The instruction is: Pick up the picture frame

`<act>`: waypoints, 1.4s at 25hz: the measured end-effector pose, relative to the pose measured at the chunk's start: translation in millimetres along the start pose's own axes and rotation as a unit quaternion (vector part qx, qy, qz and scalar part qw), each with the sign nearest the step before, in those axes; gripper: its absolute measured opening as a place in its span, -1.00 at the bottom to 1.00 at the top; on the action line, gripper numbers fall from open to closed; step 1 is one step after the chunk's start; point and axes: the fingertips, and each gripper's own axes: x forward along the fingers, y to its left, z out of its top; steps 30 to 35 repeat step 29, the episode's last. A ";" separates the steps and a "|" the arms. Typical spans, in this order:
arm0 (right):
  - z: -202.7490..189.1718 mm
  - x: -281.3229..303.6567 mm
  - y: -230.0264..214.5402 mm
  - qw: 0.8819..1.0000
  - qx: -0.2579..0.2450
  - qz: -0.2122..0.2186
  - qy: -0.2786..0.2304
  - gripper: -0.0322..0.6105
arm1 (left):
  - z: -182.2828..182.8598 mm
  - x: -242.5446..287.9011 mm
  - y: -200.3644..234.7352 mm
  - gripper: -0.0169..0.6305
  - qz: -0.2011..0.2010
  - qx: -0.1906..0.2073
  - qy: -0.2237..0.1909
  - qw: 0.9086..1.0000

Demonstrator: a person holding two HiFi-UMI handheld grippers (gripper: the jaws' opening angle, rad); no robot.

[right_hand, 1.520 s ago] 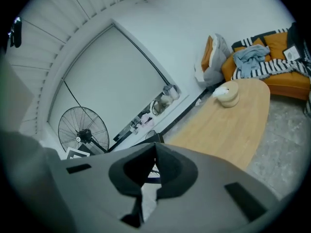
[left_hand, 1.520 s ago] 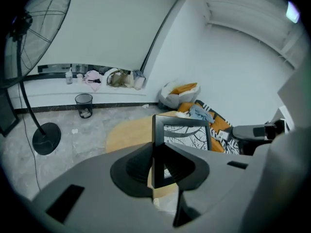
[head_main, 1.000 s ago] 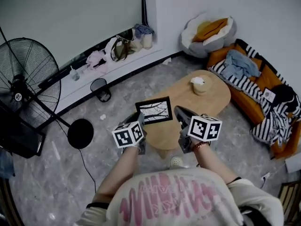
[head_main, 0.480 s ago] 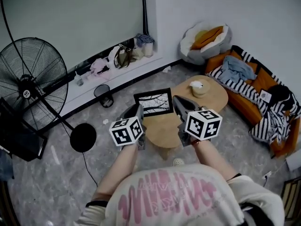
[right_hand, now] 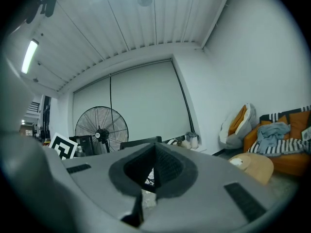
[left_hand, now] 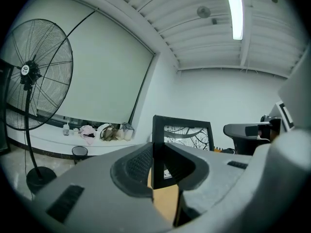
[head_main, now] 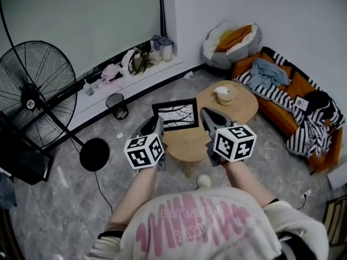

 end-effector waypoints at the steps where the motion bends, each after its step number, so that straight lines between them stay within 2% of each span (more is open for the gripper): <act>1: -1.6 -3.5 -0.7 1.000 0.001 -0.001 0.002 -0.89 | -1.7 -2.6 -1.9 -0.72 0.000 -0.001 0.001 1.000; 16: -20.1 -20.7 -8.3 0.999 0.000 -0.009 0.032 -0.89 | -23.4 -18.3 5.7 -0.72 0.028 -0.006 0.022 0.999; 35: -25.1 -19.0 -18.4 0.999 0.015 -0.012 0.030 -0.89 | -13.7 -18.6 3.0 -0.72 0.029 0.002 0.005 1.000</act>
